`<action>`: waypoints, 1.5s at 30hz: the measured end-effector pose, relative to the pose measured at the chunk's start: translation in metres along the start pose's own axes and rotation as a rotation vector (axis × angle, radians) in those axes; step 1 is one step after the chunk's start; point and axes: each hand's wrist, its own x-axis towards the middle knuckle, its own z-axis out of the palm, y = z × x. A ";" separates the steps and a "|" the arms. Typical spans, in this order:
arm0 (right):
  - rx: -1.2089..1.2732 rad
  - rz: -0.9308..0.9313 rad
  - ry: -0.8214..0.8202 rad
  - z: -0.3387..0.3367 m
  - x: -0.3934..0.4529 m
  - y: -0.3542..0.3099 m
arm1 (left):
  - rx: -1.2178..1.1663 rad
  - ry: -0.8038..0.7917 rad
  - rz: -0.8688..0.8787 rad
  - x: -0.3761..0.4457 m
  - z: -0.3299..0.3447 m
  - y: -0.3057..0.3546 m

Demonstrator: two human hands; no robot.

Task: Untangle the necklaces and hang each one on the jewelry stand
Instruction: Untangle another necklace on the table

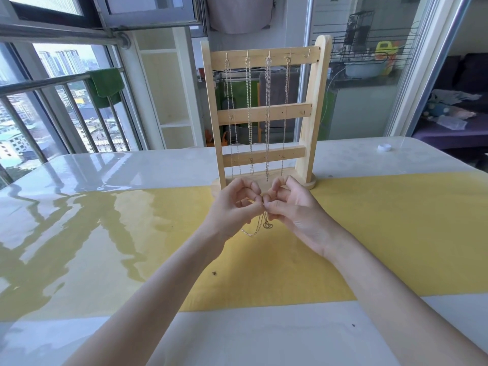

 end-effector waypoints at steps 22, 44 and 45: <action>-0.369 -0.193 0.133 0.011 0.001 0.008 | -0.533 0.211 -0.354 -0.003 0.016 -0.003; -0.097 -0.061 -0.023 -0.011 0.002 0.007 | -0.399 -0.043 -0.380 -0.003 0.003 -0.009; -0.097 -0.051 -0.035 -0.011 0.002 0.007 | -0.392 -0.048 -0.388 -0.003 0.003 -0.010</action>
